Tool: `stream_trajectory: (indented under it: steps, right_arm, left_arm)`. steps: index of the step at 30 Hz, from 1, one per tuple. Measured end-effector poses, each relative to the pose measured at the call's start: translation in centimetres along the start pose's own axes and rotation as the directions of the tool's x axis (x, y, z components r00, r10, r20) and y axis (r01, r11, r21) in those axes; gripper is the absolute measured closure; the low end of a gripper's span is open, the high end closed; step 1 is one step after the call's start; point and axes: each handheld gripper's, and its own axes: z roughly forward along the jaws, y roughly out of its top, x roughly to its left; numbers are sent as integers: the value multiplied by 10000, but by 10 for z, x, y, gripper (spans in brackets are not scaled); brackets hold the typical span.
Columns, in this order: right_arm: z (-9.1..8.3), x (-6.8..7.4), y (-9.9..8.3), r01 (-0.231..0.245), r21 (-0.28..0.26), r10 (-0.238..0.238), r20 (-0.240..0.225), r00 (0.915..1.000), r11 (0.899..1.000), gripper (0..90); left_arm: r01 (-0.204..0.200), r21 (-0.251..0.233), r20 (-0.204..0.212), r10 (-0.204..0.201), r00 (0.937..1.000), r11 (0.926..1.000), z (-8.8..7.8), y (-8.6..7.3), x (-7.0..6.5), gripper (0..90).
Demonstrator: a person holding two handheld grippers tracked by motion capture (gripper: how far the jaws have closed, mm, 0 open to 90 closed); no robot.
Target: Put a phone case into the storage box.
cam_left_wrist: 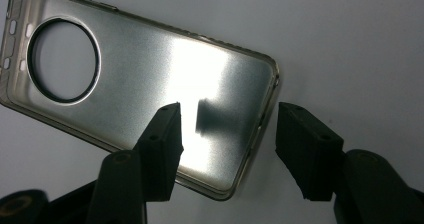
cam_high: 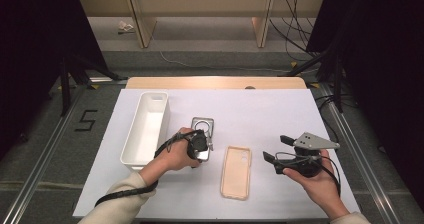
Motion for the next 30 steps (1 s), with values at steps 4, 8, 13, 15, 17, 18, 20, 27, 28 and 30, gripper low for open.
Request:
stream_trajectory:
  steps: [4, 8, 13, 15, 17, 18, 20, 27, 28, 30]
  right_arm:
    - [0, 0, 0, -9, 6, 9, -1, 10000, 10000, 164]
    - [0, 0, 0, -11, 6, 11, -4, 10000, 10000, 164]
    - [0, 0, 0, -12, 1, 12, 3, 10000, 10000, 164]
    - [0, 0, 0, -7, 7, 7, -2, 10000, 10000, 164]
    - [0, 0, 0, -7, -1, 7, -1, 10000, 10000, 164]
    - [0, 0, 0, 1, -2, -1, 5, 10000, 10000, 164]
    - [0, 0, 0, -19, 3, 19, 3, 10000, 10000, 164]
    - [0, 0, 0, -17, 6, 17, 9, 10000, 10000, 164]
    - [0, 0, 0, -20, 7, 20, 4, 10000, 10000, 164]
    - [0, 0, 0, -28, 6, 28, 12, 10000, 10000, 164]
  left_arm:
    - [-373, 124, 30, 372, 9993, 9992, 4, 2, -1, 465]
    - [-501, 178, 145, 499, 9987, 9986, 5, 3, -2, 484]
    - [-883, 330, 199, 877, 9959, 9955, 4, 4, -3, 511]
    - [-819, 275, 271, 812, 9963, 9963, 4, 4, -3, 523]
    - [-842, 308, 312, 832, 9960, 9960, 4, 4, -2, 534]
    - [-794, 330, 334, 783, 9964, 9963, 4, 4, -2, 545]
    - [-941, 416, 249, 931, 9953, 9947, 4, 5, 0, 553]
    - [-992, 585, 450, 966, 9943, 9933, 5, 5, -1, 584]
    - [-1005, 588, 479, 978, 9941, 9932, 5, 5, -1, 591]
    - [-990, 560, 499, 963, 9941, 9935, 5, 5, -1, 606]
